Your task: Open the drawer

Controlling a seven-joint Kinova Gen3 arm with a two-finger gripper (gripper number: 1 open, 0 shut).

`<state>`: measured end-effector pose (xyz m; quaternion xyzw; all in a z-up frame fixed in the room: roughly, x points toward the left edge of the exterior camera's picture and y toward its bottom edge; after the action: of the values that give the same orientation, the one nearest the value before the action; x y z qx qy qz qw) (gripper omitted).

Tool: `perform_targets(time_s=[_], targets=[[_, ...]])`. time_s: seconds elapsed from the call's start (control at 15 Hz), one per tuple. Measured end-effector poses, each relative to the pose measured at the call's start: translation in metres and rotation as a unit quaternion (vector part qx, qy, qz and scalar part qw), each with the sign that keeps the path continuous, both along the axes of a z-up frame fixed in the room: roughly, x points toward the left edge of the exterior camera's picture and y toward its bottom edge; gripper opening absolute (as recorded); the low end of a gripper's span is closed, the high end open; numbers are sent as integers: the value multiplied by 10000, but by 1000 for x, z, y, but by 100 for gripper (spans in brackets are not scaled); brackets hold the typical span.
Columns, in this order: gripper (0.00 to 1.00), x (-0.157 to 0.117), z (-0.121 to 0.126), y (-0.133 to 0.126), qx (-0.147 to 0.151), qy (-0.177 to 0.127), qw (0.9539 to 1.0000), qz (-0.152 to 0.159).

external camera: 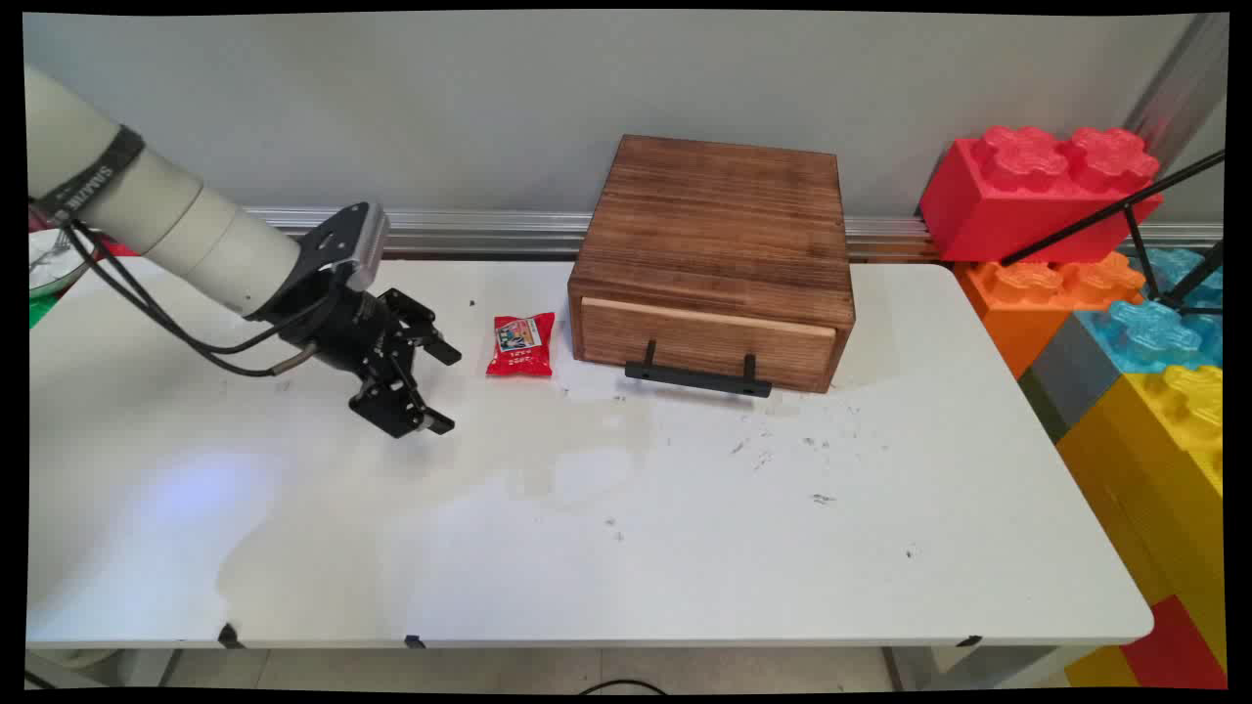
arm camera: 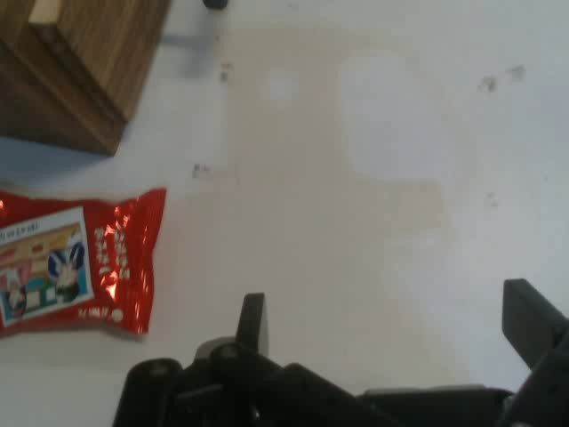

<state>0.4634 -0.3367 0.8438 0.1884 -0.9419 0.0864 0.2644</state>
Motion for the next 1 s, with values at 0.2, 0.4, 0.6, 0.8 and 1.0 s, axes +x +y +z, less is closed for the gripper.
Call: perform_targets(time_s=[0.2,0.4,0.6,0.8,1.0], targets=[[100,-10,6,-5,27,5,10000,-41],[100,-22,14,-11,61,16,9999,-84],[100,-35,22,-17,73,34,9999,-120],[100,-48,30,-25,60,52,9998,-161],[100,-62,34,-33,12,57,9998,-210]])
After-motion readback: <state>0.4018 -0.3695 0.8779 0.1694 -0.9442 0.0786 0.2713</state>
